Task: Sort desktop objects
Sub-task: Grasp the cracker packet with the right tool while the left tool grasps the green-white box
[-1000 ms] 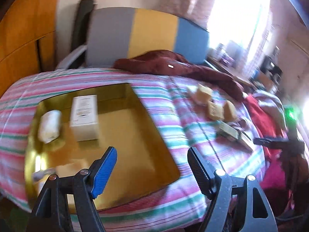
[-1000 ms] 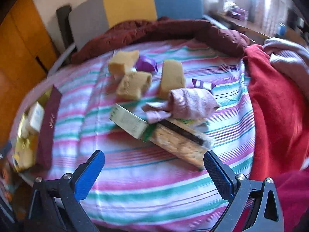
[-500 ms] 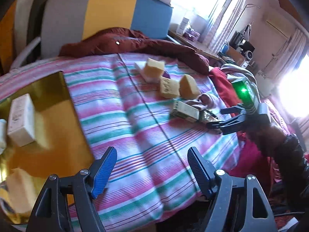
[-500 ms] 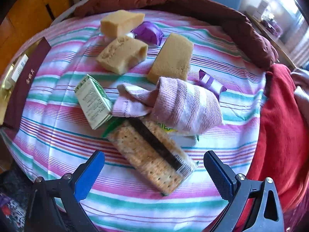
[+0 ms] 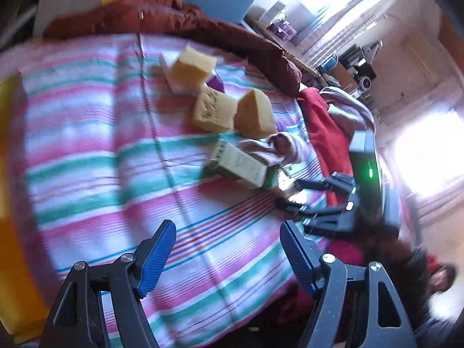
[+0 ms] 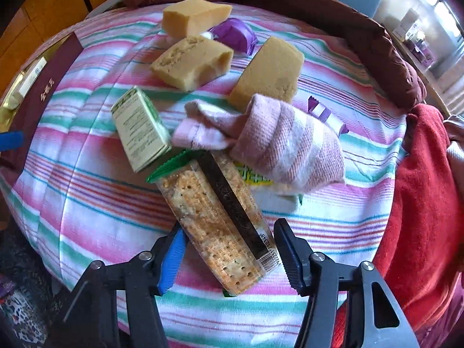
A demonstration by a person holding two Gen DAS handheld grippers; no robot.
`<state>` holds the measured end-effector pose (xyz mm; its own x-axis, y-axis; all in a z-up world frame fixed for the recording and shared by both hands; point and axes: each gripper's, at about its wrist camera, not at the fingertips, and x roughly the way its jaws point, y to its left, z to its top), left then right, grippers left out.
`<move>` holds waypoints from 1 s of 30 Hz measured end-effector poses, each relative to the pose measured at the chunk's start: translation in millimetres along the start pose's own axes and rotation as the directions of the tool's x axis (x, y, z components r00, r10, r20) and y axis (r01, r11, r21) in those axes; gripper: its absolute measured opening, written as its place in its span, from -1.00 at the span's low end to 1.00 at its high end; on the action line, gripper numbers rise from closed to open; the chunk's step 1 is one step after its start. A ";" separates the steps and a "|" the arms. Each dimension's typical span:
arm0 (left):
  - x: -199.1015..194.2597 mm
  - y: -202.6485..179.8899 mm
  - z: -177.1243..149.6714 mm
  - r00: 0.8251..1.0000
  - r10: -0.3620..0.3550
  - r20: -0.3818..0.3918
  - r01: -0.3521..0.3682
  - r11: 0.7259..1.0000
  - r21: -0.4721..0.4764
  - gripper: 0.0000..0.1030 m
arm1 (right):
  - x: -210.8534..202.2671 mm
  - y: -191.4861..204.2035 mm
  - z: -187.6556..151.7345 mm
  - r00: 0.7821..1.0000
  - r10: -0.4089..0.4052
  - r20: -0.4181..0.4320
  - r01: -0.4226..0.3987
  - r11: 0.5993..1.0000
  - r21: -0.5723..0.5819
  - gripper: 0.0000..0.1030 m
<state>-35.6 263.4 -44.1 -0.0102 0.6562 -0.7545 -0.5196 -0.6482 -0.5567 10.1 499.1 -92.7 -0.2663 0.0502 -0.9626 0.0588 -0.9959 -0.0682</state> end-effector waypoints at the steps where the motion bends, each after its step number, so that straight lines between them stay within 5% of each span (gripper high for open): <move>1: 5.7 -1.5 3.2 1.000 -0.009 -0.008 0.009 1.000 -0.012 0.45 | -1.2 1.0 -0.8 1.000 0.002 -0.002 -0.002 1.000 0.002 0.13; 6: 37.1 -5.2 18.6 0.993 -0.093 -0.069 0.084 0.988 -0.127 0.44 | 0.8 -4.2 -1.6 1.000 0.024 -0.001 -0.023 0.999 0.038 0.13; 16: 74.3 -1.2 47.3 0.997 -0.030 -0.065 0.010 0.956 -0.295 0.40 | 5.0 -12.3 0.6 0.998 0.055 0.028 -0.057 0.993 0.101 0.31; 25: 104.3 -7.4 63.4 0.991 0.093 -0.093 -0.115 0.956 -0.271 0.30 | 15.3 -27.0 9.3 0.994 0.097 0.054 -0.103 0.985 0.140 0.42; 28: 107.4 -8.7 65.1 0.991 0.102 -0.088 -0.122 0.956 -0.267 0.30 | 18.7 -26.5 10.0 0.992 0.109 0.057 -0.116 0.984 0.136 0.33; 30: 108.3 -9.8 66.8 0.989 0.125 -0.080 -0.141 0.959 -0.247 0.06 | 19.1 -20.9 10.8 0.993 0.104 0.057 -0.110 0.987 0.121 0.18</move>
<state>-88.7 366.7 -97.1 -0.0066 0.5368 -0.8437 -0.2858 -0.8095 -0.5128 -6.6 520.0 -106.8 -0.3129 -0.0577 -0.9480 -0.0294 -0.9971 0.0704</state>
